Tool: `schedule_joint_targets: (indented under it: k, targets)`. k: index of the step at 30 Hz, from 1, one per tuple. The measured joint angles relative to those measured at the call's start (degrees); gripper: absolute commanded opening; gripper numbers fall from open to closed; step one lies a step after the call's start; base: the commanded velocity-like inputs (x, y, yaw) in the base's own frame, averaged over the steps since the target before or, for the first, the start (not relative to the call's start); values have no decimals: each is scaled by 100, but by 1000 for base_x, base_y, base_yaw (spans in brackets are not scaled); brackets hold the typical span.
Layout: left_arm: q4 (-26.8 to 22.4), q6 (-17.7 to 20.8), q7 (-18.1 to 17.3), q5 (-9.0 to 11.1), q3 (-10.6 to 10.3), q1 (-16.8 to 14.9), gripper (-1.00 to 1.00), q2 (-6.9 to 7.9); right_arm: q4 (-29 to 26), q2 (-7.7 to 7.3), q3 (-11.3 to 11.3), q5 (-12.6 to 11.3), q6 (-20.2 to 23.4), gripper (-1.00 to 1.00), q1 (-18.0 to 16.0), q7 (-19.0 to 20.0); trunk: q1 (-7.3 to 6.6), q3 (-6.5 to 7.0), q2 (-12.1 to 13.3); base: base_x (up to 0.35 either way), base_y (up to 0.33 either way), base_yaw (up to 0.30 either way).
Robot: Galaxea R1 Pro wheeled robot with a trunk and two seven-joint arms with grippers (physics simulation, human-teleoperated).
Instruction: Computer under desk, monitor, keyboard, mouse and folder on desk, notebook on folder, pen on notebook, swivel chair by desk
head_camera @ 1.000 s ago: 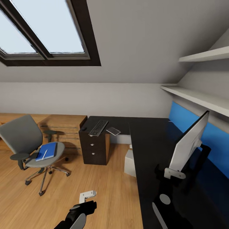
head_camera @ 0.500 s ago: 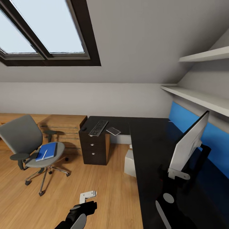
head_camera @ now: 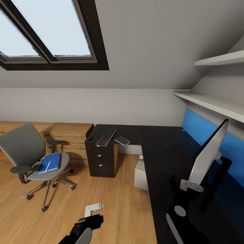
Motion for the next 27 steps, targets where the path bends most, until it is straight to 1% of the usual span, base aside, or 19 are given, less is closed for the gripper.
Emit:
schedule_joint_targets:
  k: [14,18,22,25,27]
  targets:
    - [7,0,0,4,0,0,100,-1,14,-29,-4,0,3,100,-4,4,0,0,0,4,3,0]
    - [7,0,0,4,0,0,100,-1,134,-130,-42,-12,4,100,-13,5,0,0,0,0,0,0]
    - [7,0,0,4,0,0,100,-1,201,-186,-73,-20,4,100,-33,8,0,0,0,0,0,0]
    - [7,0,0,4,0,0,100,-1,241,-267,-92,-30,4,100,-48,9,0,0,0,0,0,0]
    - [9,0,0,4,0,0,100,-1,250,-290,-94,-31,4,100,-53,9,0,0,0,0,0,0]
